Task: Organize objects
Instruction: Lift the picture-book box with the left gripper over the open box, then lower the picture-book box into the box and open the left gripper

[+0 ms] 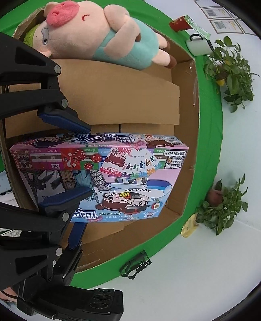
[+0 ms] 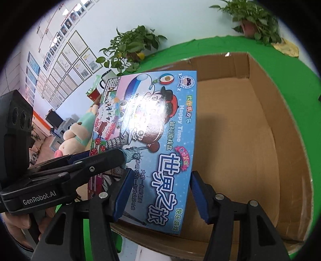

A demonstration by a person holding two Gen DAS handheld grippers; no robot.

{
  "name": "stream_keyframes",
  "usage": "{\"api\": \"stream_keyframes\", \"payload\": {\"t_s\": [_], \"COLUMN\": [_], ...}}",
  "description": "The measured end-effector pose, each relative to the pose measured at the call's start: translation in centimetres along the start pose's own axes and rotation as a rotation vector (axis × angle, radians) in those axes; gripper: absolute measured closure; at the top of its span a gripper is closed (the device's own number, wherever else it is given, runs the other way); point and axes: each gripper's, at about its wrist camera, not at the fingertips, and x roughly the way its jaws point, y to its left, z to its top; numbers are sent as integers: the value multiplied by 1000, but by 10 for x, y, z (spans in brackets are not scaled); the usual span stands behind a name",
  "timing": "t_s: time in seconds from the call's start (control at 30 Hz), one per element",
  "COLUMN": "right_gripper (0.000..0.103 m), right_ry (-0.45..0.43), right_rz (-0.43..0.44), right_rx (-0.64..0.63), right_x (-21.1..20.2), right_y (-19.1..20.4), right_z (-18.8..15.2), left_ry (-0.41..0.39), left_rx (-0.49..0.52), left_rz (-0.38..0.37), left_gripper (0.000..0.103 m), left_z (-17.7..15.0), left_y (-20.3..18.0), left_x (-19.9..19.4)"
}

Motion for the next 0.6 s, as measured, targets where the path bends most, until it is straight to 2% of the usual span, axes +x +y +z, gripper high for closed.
{"api": "stream_keyframes", "payload": {"t_s": [0.4, 0.53, 0.6], "right_gripper": [46, 47, 47], "right_ry": [49, 68, 71], "right_rz": [60, 46, 41], "right_rx": [42, 13, 11], "right_x": [7, 12, 13], "right_y": [-19, -13, -13], "right_z": [6, 7, 9], "left_ry": [19, -32, -69], "left_rx": [-23, 7, 23], "left_rz": [-16, -29, -5], "left_gripper": [50, 49, 48], "left_z": [-4, -7, -9], "left_y": [10, 11, 15], "left_x": [-15, -38, -53]}}
